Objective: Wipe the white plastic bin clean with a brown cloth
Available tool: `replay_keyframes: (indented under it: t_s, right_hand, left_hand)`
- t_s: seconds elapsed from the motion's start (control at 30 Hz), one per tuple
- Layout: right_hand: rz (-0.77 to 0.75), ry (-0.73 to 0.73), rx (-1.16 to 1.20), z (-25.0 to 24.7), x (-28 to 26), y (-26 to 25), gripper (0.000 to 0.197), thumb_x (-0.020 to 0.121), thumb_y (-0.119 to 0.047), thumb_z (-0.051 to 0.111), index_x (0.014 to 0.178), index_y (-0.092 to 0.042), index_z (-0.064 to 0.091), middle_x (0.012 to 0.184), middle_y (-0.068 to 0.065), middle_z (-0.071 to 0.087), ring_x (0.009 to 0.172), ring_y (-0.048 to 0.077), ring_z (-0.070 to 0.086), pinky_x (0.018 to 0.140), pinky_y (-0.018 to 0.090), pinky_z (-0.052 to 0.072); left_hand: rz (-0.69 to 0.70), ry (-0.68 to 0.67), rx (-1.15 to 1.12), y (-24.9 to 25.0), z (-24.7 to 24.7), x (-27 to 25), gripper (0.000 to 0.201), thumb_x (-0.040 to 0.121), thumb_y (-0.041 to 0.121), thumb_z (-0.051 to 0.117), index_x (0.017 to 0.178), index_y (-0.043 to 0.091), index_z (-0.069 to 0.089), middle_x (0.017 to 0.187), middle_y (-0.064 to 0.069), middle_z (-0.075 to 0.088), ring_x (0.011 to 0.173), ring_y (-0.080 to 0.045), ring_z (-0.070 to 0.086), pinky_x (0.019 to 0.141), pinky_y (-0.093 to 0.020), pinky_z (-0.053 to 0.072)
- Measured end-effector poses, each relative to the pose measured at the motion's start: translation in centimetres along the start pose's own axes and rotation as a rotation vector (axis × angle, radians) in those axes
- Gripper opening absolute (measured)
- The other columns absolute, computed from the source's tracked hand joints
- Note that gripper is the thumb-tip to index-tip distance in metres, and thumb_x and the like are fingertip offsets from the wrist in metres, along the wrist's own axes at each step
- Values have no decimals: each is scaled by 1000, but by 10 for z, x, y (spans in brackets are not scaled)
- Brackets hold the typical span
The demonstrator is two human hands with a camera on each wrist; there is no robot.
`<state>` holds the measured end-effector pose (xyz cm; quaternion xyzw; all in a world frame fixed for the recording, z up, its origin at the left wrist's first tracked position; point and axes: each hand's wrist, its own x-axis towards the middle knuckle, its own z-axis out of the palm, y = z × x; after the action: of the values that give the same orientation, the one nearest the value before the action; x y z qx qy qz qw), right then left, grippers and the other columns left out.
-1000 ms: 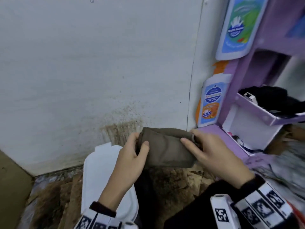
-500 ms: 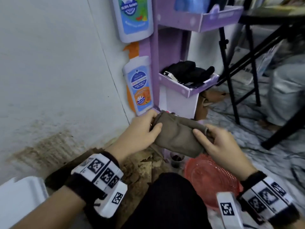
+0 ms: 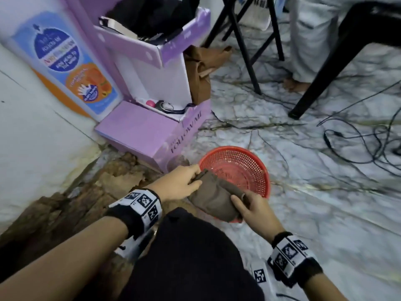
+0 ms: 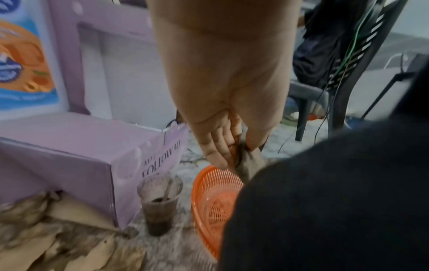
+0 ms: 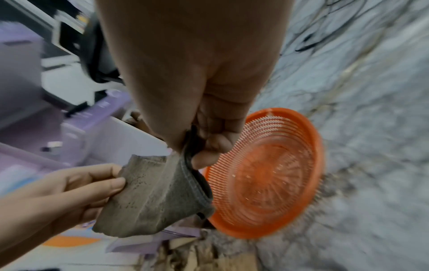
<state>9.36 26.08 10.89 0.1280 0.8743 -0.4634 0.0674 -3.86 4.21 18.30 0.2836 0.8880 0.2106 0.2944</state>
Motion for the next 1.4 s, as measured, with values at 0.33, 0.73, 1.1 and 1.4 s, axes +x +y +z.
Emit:
replay_keyframes:
  t_s: [0.33, 0.73, 1.1, 1.4]
  right_hand:
    - [133, -78, -14, 56, -1, 66, 26, 98, -24, 63, 79, -28, 46, 64, -8, 57, 55, 8, 58, 57, 16, 40]
    - [212, -23, -77, 82, 6, 98, 23, 93, -42, 64, 94, -22, 54, 77, 5, 68, 63, 25, 64, 61, 38, 55]
    - [240, -41, -182, 81, 0, 103, 42, 91, -57, 57, 117, -24, 56, 73, -4, 72, 57, 18, 66, 59, 41, 58]
    - [259, -57, -158, 74, -7, 93, 55, 94, -53, 59, 137, -20, 48, 75, -8, 72, 60, 12, 65, 60, 37, 57]
  left_hand:
    - [-99, -261, 101, -55, 77, 64, 21, 106, 27, 51, 103, 8, 45, 74, 2, 46, 61, -10, 42, 54, -29, 29]
    - [-125, -176, 160, -82, 96, 73, 17, 100, 32, 60, 106, 20, 51, 88, 6, 61, 80, -17, 56, 73, -40, 48]
    - [-118, -164, 258, -86, 96, 66, 27, 100, 42, 60, 113, 23, 46, 93, 5, 67, 84, -20, 65, 66, -36, 45]
    - [-116, -172, 146, -91, 92, 57, 49, 99, 39, 62, 137, 24, 36, 103, 8, 65, 87, -14, 63, 76, -39, 54]
